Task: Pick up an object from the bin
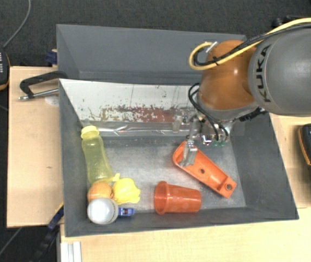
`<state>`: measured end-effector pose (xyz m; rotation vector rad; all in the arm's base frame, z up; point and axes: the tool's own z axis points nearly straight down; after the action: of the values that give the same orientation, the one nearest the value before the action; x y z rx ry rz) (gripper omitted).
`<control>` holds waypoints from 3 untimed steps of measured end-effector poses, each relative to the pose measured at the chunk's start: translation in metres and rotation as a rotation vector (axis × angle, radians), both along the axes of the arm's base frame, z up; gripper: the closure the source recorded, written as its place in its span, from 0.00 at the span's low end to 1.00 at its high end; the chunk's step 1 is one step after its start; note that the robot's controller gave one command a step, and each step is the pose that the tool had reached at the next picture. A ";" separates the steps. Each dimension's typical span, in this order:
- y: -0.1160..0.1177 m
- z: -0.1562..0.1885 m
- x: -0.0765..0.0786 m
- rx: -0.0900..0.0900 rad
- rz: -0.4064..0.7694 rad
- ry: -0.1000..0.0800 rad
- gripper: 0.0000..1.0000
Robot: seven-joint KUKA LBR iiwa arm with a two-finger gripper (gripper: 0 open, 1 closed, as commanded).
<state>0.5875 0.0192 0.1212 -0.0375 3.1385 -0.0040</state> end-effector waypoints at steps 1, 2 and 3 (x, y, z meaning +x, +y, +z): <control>-0.024 -0.017 -0.012 0.008 0.118 -0.002 0.00; -0.046 -0.028 -0.014 0.002 0.100 0.001 0.00; -0.027 0.120 -0.031 0.006 0.330 -0.013 1.00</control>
Offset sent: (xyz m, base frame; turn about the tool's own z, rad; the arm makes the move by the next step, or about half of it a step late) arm -0.0137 -0.0595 -0.0466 -0.0618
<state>0.5566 -0.0078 0.2410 -0.5503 3.0765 0.0063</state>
